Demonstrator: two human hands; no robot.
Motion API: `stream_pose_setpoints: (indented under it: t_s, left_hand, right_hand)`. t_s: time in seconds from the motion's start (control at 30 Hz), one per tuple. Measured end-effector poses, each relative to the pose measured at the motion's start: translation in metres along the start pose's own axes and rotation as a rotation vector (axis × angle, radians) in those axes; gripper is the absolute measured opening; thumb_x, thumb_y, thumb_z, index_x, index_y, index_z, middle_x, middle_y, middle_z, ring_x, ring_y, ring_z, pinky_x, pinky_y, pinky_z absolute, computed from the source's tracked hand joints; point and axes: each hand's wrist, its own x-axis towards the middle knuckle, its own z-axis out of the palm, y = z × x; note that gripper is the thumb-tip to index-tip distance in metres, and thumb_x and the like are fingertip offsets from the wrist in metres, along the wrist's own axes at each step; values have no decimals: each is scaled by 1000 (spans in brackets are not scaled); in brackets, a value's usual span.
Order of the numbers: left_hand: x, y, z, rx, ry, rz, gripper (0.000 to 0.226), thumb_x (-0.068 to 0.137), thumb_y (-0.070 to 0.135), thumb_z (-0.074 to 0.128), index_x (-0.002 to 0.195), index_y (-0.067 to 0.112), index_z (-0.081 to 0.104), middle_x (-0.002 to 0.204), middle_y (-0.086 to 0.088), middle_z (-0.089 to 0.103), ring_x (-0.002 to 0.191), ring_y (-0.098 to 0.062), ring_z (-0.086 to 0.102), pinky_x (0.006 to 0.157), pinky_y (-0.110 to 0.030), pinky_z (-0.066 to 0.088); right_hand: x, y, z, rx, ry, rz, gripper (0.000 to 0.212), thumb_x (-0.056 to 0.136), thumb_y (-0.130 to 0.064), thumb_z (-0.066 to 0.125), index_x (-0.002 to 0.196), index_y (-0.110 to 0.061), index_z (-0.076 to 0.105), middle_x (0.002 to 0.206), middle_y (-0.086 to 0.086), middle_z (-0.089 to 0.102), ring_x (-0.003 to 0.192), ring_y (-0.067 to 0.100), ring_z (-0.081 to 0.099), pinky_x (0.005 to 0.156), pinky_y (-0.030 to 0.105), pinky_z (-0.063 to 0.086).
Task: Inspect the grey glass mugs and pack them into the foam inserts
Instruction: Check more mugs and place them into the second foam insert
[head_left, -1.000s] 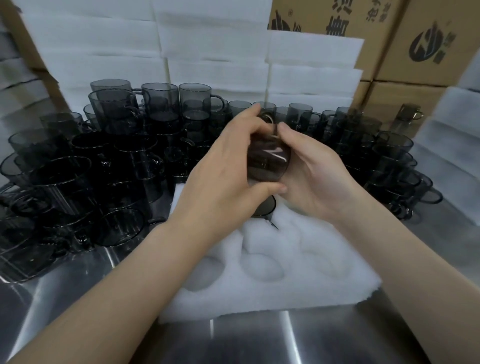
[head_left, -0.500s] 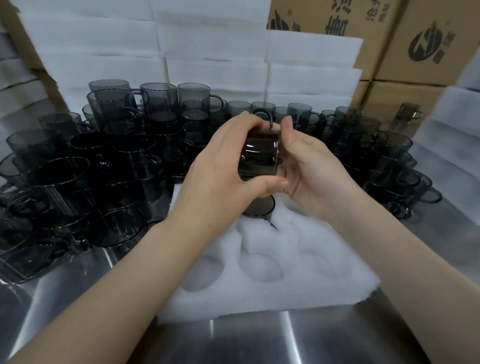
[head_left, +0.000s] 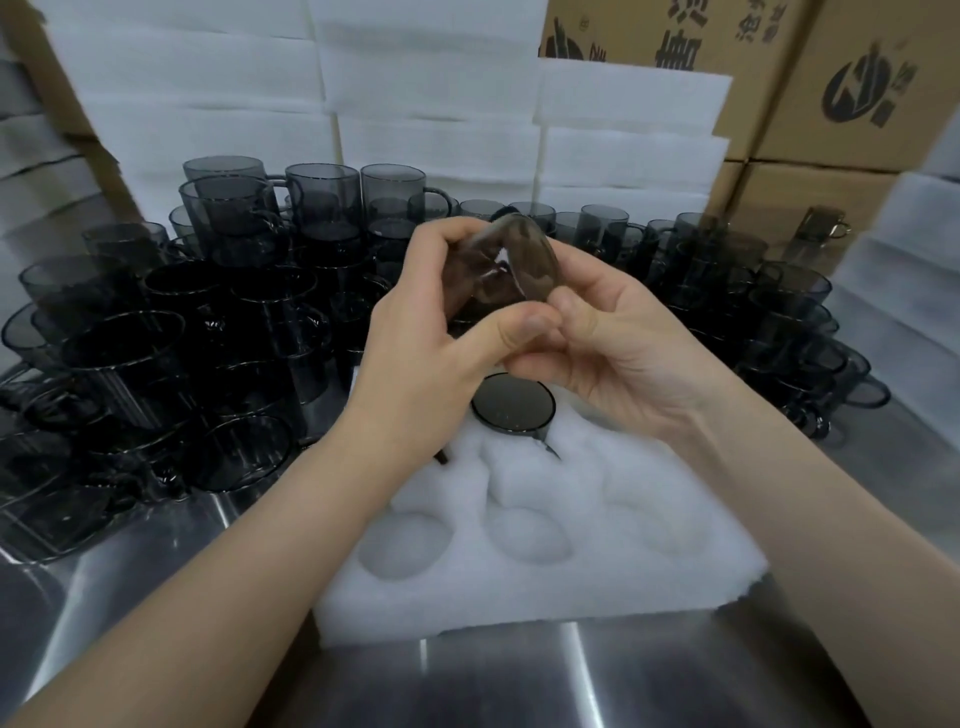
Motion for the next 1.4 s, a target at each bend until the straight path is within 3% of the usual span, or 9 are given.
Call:
stream_pose_setpoints:
  t_s: [0.3,0.47,0.53,0.67,0.8,0.93,1.03,1.17,1.4]
  left_hand:
    - [3,-3,0,130,-124,-22,51,64,60,65,105,44,39,108,11,62,102,-4,60,86,-22,50]
    - [3,-5,4,246,-171,28,55,67,60,64,111,41,37,113,8,56,105,-1,52,84,-9,40]
    - [2,-6,6,270,-180,48,60,69,59,64,117,35,37,117,5,53,108,-6,52,87,-11,40]
    - [-1,-4,9,310,-201,123,65,72,53,71,118,47,26,121,14,43,112,5,46,92,-9,39]
    - [-1,-3,7,261,-79,81,70,65,29,86,104,42,30,114,8,54,104,-6,58,86,-20,48]
    - [0,-3,8,362,35,147,65,61,16,89,110,26,47,115,-2,53,102,-11,54,86,-11,42]
    - [0,-5,8,421,15,222,68,61,9,88,122,9,57,118,-9,41,101,-4,46,94,-7,36]
    - [-1,-6,4,285,-95,192,80,67,2,82,132,23,41,126,5,48,121,-3,48,100,-13,38]
    - [0,-11,4,235,-301,83,87,72,-2,75,133,41,30,155,17,31,139,0,34,112,-23,32]
  right_hand:
    - [0,5,2,-158,186,-103,43,61,-35,80,91,-11,63,86,9,67,70,23,68,53,29,55]
    - [3,7,4,-278,378,-193,27,82,-37,68,76,-11,63,70,5,65,56,21,65,45,30,52]
    - [5,7,5,-308,474,-208,39,87,-41,60,80,-3,63,76,13,63,64,25,65,52,36,54]
    - [5,4,5,-250,530,-119,37,99,-39,49,76,-15,66,78,13,65,72,30,65,68,47,53]
    - [4,3,7,-463,528,-111,34,101,-43,42,91,-20,66,92,6,73,75,27,70,63,38,53]
    - [2,0,5,-667,572,-383,14,91,-23,54,102,-24,62,98,2,64,84,16,63,65,31,55]
    - [-3,-5,0,-853,447,-508,32,85,-10,53,113,-24,60,114,4,60,108,13,57,89,31,50]
    - [-7,-13,-3,-907,182,-325,58,82,-4,56,138,-18,47,135,0,56,130,11,49,108,35,40]
    - [-16,-41,-18,-930,171,-22,82,74,-23,79,143,-41,39,104,-5,68,83,16,56,77,30,49]
